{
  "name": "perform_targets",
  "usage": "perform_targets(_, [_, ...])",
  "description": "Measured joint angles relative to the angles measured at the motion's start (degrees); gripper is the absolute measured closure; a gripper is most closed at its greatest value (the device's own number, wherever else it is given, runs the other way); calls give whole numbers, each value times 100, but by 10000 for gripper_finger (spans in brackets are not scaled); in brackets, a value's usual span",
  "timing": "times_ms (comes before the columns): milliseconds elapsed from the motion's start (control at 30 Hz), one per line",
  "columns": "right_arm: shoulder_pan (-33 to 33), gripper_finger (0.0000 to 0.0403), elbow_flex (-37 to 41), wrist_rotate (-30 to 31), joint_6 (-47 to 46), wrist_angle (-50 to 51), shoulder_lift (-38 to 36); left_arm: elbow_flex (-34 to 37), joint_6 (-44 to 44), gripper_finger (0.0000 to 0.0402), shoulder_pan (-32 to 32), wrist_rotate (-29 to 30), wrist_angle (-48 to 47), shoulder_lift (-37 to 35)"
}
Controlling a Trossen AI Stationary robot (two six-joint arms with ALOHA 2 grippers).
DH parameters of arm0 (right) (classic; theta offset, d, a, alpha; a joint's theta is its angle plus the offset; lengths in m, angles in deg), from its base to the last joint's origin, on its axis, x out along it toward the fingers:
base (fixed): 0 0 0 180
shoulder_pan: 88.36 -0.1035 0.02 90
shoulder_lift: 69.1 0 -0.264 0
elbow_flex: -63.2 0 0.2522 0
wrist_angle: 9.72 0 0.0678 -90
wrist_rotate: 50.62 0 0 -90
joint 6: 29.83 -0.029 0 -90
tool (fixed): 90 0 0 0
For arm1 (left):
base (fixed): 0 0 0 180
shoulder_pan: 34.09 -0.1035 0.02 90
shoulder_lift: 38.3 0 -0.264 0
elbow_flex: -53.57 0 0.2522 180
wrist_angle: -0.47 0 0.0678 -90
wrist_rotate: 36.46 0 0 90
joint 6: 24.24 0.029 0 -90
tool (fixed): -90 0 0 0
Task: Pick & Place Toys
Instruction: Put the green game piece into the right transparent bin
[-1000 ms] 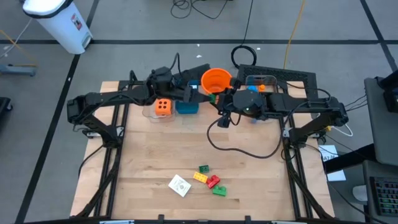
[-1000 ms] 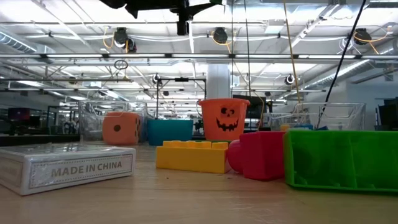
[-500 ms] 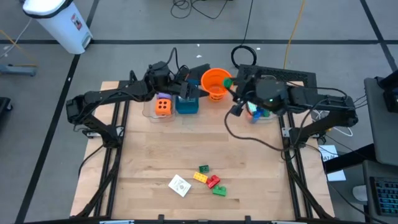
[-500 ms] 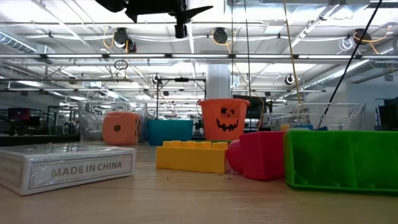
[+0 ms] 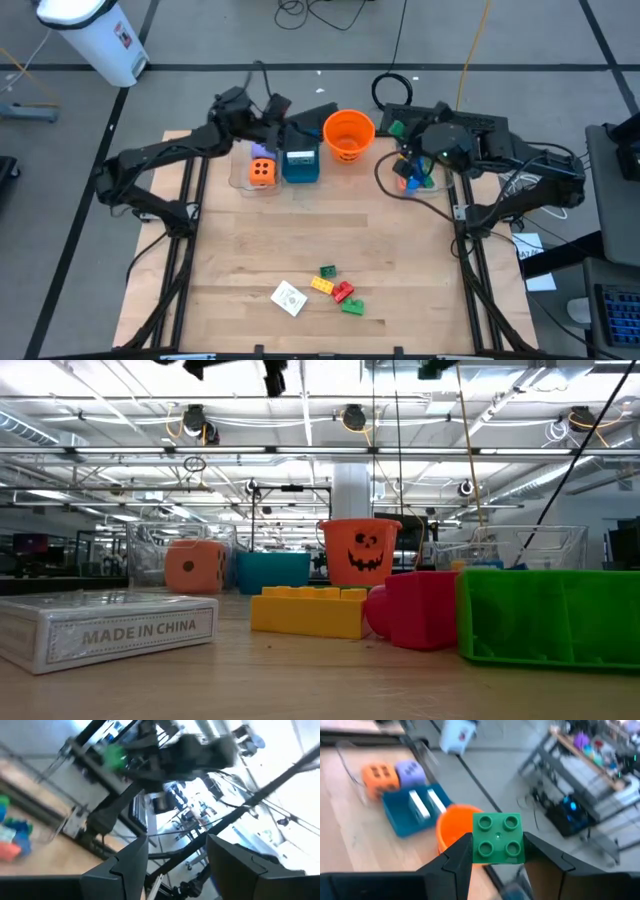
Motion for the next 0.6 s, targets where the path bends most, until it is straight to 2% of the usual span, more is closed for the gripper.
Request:
perform_targets(200, [400, 256, 0, -50, -438, 747, -42, 0, 704, 195, 18, 286, -423, -748])
perform_targets(300, [670, 259, 34, -419, -576, 1007, -42, -2, 1025, 195, 69, 559, -835, -1161])
perform_targets(400, [946, 261, 232, -780, -746, 1188, -64, -2, 1261, 195, 161, 744, -1210, -1508])
perform_targets(600, [1392, 256, 911, -1098, -907, 1307, -272, -2, 1463, 195, 486, 939, -1735, -1972])
